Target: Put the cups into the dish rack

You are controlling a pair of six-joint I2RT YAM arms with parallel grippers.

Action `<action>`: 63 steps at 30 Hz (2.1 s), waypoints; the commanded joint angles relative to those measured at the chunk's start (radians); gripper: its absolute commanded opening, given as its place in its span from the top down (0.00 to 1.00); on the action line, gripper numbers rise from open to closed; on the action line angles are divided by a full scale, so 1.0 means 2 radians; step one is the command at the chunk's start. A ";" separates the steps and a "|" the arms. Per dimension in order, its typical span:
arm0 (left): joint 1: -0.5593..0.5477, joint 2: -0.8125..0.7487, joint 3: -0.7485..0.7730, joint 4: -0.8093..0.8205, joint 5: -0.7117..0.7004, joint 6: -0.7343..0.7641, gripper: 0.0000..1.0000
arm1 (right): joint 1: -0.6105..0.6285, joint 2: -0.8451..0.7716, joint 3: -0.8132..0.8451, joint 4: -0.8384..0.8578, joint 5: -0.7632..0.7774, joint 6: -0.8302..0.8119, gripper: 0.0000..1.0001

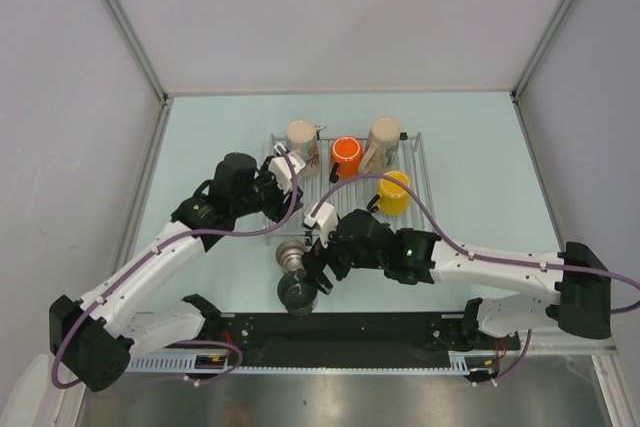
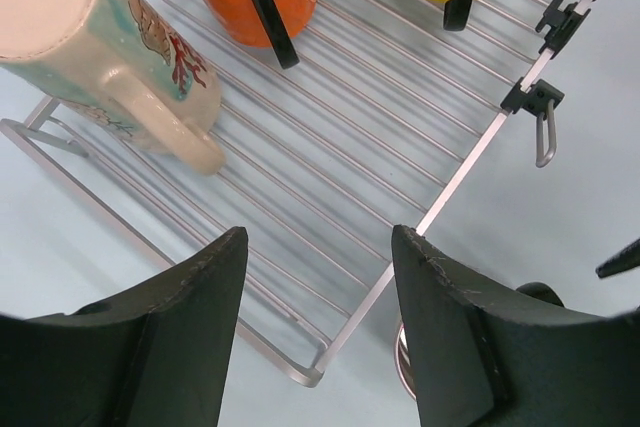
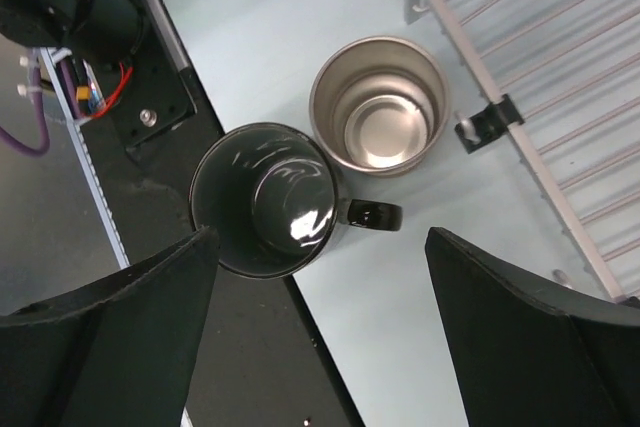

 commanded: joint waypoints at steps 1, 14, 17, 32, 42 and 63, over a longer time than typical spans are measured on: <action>0.003 -0.012 0.000 0.019 -0.012 0.015 0.35 | 0.018 0.030 0.037 -0.034 0.015 -0.013 0.11; 0.005 -0.032 -0.010 0.026 -0.003 0.006 0.36 | 0.057 0.104 0.055 -0.052 0.052 0.037 0.17; 0.005 -0.039 -0.012 0.025 -0.003 0.006 0.37 | 0.057 0.119 0.056 -0.040 0.047 0.042 0.18; 0.005 -0.045 -0.016 0.027 0.004 0.004 0.37 | 0.057 0.148 0.070 -0.073 0.062 0.052 0.36; 0.005 -0.044 -0.017 0.028 0.009 0.003 0.37 | 0.065 0.110 0.088 -0.159 0.104 0.060 0.10; 0.005 -0.058 -0.023 0.025 0.010 0.003 0.38 | 0.077 0.134 0.060 -0.128 0.097 0.098 0.46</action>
